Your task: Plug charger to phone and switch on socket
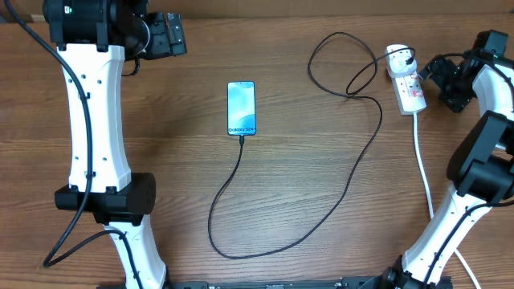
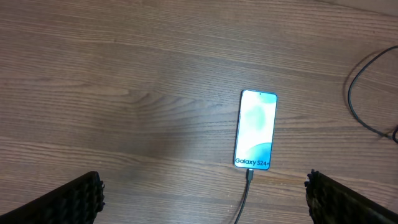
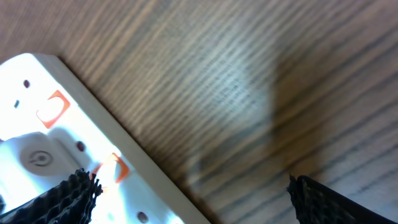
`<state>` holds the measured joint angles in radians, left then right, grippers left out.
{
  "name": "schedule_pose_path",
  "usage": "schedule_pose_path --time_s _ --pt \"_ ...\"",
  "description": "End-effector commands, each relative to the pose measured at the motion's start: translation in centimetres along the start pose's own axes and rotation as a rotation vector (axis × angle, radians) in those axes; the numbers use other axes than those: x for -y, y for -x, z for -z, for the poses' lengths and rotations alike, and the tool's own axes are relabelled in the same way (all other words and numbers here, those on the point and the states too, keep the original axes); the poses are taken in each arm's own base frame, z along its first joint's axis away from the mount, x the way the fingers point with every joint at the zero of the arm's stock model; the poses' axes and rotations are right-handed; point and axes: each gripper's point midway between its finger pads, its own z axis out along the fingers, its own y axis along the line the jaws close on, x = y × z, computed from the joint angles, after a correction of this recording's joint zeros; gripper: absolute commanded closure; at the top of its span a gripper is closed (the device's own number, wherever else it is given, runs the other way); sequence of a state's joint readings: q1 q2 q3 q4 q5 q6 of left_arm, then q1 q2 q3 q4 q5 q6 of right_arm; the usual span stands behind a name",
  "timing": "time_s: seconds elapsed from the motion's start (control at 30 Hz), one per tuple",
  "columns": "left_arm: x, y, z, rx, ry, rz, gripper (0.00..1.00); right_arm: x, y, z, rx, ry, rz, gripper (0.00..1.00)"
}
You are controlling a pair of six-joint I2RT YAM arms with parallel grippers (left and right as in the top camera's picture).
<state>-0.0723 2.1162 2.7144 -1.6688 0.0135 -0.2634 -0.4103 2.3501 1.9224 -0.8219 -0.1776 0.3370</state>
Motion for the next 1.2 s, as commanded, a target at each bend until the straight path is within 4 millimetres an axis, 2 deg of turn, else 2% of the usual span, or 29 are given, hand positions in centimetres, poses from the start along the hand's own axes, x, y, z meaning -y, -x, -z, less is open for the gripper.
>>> schedule_pose_path --time_s 0.0,0.23,0.73,0.97,1.17 --pt "0.1 0.0 -0.3 -0.001 0.011 0.008 0.01 -1.2 0.5 -0.3 0.019 0.021 0.016 0.0" --pt "0.1 0.0 -0.3 -0.001 0.011 0.008 0.0 0.6 1.0 -0.3 0.061 -0.107 0.023 0.0" --pt "0.1 0.0 -0.3 -0.001 0.011 0.008 0.0 -0.4 0.0 -0.8 0.043 -0.104 0.045 0.0" --pt "0.1 0.0 -0.3 -0.001 0.011 0.008 0.0 -0.1 -0.6 -1.3 0.016 -0.113 0.046 0.0" --pt "0.1 0.0 -0.3 -0.001 0.011 0.008 0.0 -0.2 -0.3 -1.3 0.03 -0.11 0.05 0.0"
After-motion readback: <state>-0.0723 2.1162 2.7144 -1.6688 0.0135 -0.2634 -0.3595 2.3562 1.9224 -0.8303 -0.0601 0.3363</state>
